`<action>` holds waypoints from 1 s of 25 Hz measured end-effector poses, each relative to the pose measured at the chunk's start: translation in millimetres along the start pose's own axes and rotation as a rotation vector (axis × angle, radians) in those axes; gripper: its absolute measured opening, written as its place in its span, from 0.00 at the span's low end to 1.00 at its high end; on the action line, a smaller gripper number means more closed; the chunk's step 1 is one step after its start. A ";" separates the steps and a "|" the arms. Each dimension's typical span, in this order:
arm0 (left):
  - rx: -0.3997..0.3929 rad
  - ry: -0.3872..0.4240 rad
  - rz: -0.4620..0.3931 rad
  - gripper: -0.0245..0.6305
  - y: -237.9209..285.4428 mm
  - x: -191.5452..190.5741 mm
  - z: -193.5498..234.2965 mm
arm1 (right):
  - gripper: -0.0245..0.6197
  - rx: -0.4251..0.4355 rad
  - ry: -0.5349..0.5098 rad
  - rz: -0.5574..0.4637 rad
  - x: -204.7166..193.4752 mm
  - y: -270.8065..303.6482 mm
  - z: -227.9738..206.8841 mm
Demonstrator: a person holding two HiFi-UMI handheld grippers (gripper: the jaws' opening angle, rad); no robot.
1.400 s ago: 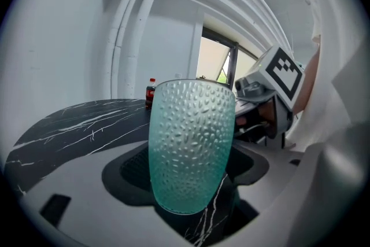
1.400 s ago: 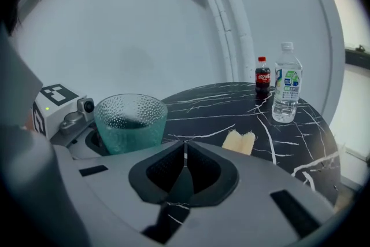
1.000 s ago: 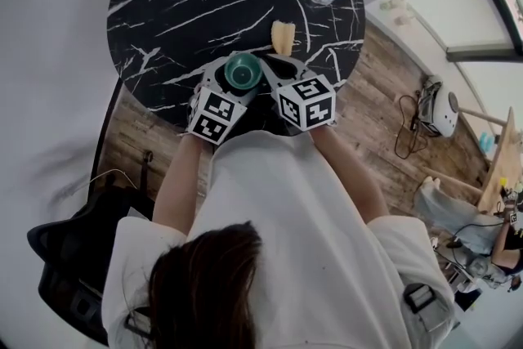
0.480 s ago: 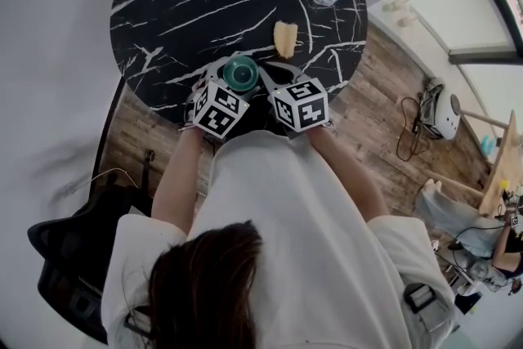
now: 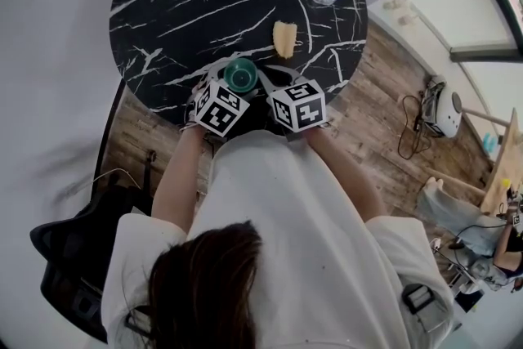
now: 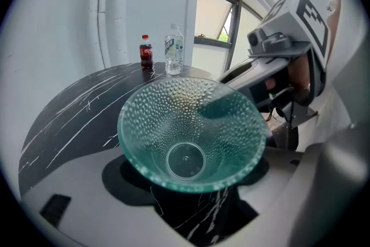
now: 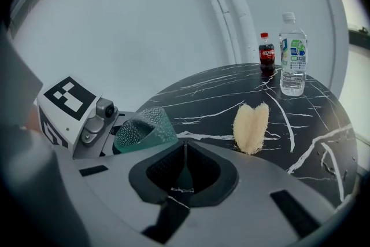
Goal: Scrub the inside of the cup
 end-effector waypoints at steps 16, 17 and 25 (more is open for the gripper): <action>0.000 -0.126 -0.002 0.59 -22.7 -12.4 8.3 | 0.10 0.050 0.073 -0.004 8.4 -11.9 -12.3; 0.001 -0.139 -0.004 0.59 -26.7 -15.0 9.1 | 0.10 0.051 0.077 -0.021 11.6 -15.6 -14.5; 0.026 -0.301 -0.044 0.58 -55.7 -36.5 13.9 | 0.09 -0.024 0.115 -0.065 7.6 -30.2 -26.7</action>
Point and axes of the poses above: the fingertips, and each gripper's own axes: y forward along the fingers, z to its left, x out of its top, the point moved 2 cm from there along -y, backward along the fingers, and after that the axes turned 2 degrees about -y, right-handed, at the moved point
